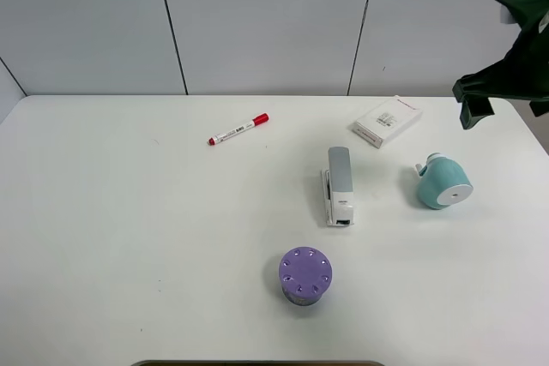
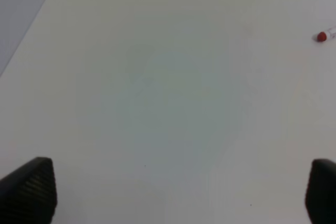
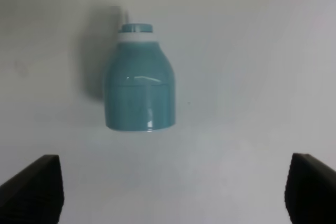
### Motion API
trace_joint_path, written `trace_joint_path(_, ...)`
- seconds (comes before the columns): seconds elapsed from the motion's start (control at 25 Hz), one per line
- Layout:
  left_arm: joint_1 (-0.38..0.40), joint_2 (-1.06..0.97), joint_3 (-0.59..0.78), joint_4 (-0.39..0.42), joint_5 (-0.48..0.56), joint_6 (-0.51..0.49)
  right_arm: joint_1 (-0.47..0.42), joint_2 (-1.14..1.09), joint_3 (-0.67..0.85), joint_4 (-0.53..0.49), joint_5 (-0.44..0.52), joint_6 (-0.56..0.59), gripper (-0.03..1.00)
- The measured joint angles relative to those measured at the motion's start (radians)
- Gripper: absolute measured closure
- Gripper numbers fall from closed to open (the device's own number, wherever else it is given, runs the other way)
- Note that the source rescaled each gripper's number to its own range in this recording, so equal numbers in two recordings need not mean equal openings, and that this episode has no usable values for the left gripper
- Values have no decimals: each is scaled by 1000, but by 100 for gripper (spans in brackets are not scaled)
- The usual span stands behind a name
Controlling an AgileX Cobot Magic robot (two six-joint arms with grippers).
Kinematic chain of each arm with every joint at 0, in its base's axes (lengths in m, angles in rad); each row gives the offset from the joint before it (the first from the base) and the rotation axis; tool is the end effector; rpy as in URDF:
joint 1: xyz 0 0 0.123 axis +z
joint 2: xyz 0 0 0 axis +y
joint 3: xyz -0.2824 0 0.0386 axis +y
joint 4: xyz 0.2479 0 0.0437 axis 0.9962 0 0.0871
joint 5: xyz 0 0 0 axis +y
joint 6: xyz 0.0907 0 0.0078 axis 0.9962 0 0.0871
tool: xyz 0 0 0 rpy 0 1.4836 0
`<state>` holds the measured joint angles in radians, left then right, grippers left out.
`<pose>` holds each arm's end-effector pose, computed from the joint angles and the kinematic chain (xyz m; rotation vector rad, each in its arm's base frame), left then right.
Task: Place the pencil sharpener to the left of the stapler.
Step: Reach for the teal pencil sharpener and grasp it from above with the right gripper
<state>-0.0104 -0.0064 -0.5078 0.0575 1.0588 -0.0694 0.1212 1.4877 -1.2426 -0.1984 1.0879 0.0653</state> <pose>-0.0067 0.0046 0.2796 -0.0629 2.0259 0.0182 0.2951 0.0199 0.3051 -0.1666 2.7880 -0.2234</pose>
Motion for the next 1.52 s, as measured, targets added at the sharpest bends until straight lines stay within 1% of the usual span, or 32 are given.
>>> trace_joint_path(0.08, 0, 0, 0, 0, 0, 0, -23, 43, -1, 35, -3, -13, 10)
trace_joint_path(0.16, 0, 0, 0, 0, 0, 0, -64, 81, -1, 78, -8, -39, 10)
trace_joint_path(0.32, 0, 0, 0, 0, 0, 0, -144, 146, -1, 188, -20, -106, 10)
trace_joint_path(0.4, 0, 0, 0, 0, 0, 0, -156, 172, -1, 215, -30, -134, 10)
trace_joint_path(0.68, 0, 0, 0, 0, 0, 0, -156, 258, -1, 228, -63, -154, 10)
trace_joint_path(0.84, 0, 0, 0, 0, 0, 0, -156, 289, -1, 228, -86, -154, 0)
trace_joint_path(1.04, 0, 0, 0, 0, 0, 0, -156, 340, -4, 240, -108, -154, -3)
trace_joint_path(1.28, 0, 0, 0, 0, 0, 0, -156, 398, -4, 250, -124, -157, -3)
trace_joint_path(1.52, 0, 0, 0, 0, 0, 0, -156, 449, -5, 252, -163, -166, -3)
